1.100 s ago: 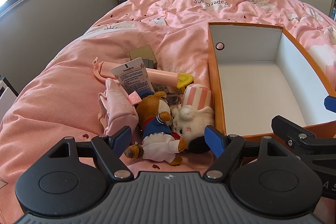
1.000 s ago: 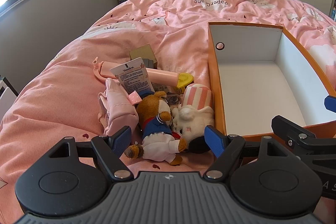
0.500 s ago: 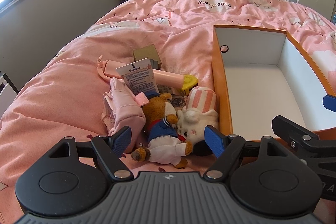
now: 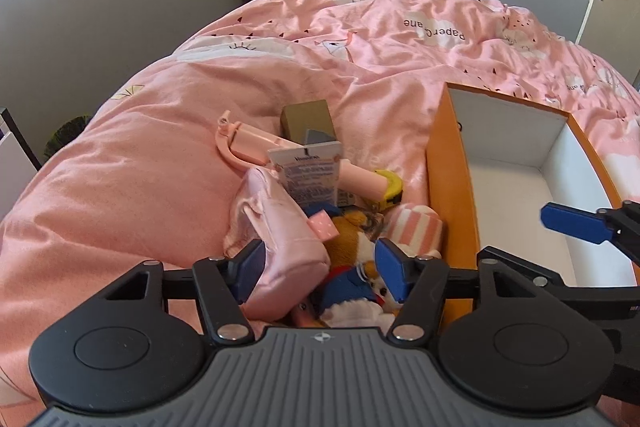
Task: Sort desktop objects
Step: 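Reach both grippers toward the pile, right gripper to the sailor teddy bear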
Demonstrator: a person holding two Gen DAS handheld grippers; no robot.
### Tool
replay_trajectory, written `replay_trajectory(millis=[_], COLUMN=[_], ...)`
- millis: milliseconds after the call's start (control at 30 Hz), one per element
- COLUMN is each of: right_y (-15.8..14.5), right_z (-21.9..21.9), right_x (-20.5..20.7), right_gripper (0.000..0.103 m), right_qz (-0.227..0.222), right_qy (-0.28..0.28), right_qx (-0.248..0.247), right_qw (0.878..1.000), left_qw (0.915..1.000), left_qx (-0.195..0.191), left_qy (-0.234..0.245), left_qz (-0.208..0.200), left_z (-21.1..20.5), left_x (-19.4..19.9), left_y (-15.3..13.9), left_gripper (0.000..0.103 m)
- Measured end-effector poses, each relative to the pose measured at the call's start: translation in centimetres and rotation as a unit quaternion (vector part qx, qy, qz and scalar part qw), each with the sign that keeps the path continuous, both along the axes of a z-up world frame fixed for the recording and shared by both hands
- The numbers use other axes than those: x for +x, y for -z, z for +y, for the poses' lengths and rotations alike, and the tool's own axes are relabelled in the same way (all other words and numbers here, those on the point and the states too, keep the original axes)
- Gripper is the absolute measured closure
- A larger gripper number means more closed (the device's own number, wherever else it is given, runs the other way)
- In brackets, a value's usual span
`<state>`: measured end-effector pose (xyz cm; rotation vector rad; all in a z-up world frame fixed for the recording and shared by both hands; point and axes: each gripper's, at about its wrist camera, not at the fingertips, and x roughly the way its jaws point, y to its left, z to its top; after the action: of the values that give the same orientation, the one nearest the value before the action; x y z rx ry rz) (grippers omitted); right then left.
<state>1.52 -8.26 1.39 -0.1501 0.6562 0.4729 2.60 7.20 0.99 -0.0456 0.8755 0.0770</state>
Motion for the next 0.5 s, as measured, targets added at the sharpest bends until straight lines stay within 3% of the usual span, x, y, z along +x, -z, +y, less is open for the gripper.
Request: replay_trajectory(millis=[267,500], right_y=[0.1,1.9], right_z=[3.4,6.8], right_x=[3.9,5.6], right_gripper=[0.057,0.064], right_qz=[0.066,0.129], right_qy=[-0.074,-0.112], right_qx=[0.026,0.007], right_qw=[0.995,0.985], left_qw=[0.9992,0.9967], left_qx=[-0.024,-0.052], left_qy=[-0.009,-0.007], left_qz=[0.029,0.063], left_z=[2.6,3.5], left_x=[2.2,4.4], left_y=[0.0,1.0], left_gripper=[0.035,0.035])
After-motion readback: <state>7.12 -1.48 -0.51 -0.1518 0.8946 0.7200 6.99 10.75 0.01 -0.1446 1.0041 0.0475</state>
